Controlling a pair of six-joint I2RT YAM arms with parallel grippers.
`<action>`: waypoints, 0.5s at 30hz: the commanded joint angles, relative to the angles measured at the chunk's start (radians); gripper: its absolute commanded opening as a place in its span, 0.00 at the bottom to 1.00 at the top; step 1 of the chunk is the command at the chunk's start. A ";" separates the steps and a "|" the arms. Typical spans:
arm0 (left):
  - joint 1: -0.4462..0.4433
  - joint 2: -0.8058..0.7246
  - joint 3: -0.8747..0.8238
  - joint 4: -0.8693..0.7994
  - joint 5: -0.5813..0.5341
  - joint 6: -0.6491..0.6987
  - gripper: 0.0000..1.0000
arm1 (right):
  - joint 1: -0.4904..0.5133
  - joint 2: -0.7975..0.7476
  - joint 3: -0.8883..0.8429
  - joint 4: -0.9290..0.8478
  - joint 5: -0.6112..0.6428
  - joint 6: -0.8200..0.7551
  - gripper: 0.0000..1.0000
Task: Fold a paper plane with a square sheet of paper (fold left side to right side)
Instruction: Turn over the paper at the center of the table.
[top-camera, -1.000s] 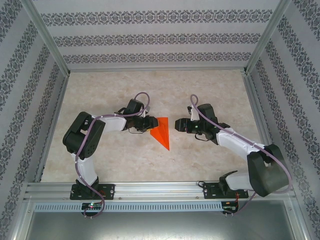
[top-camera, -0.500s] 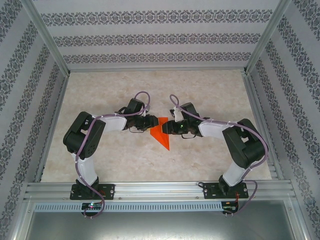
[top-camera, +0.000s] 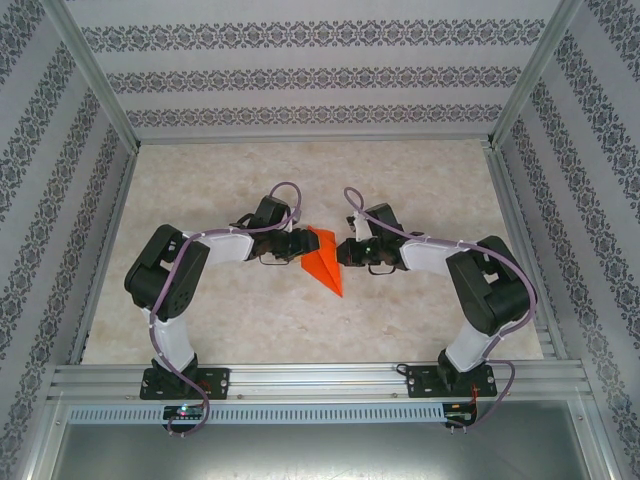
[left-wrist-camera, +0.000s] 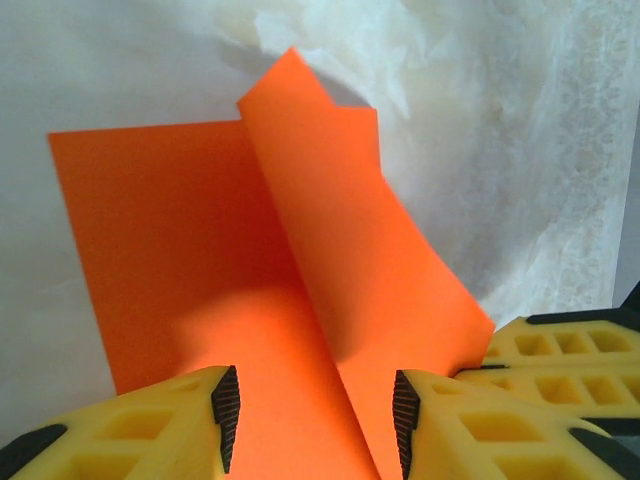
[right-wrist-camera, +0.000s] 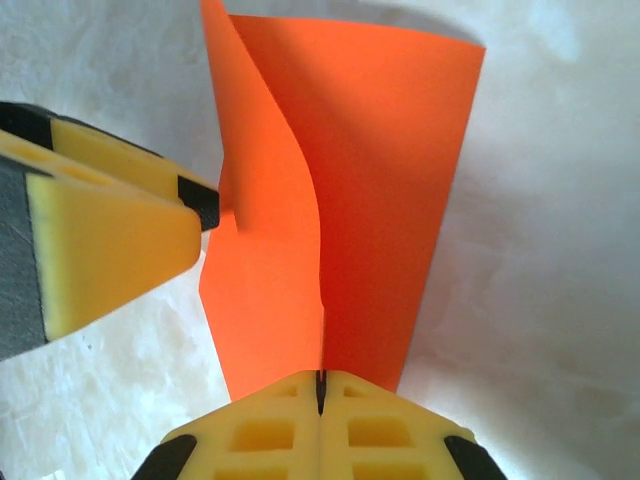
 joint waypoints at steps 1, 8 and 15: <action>-0.015 -0.023 0.024 -0.007 -0.010 -0.003 0.48 | -0.006 -0.027 -0.014 -0.011 0.011 -0.020 0.03; -0.021 0.042 0.101 0.009 0.034 -0.005 0.48 | -0.007 -0.029 -0.015 -0.013 0.007 -0.021 0.02; -0.022 0.103 0.164 -0.016 0.040 0.000 0.48 | -0.012 -0.034 -0.022 -0.012 0.005 -0.019 0.02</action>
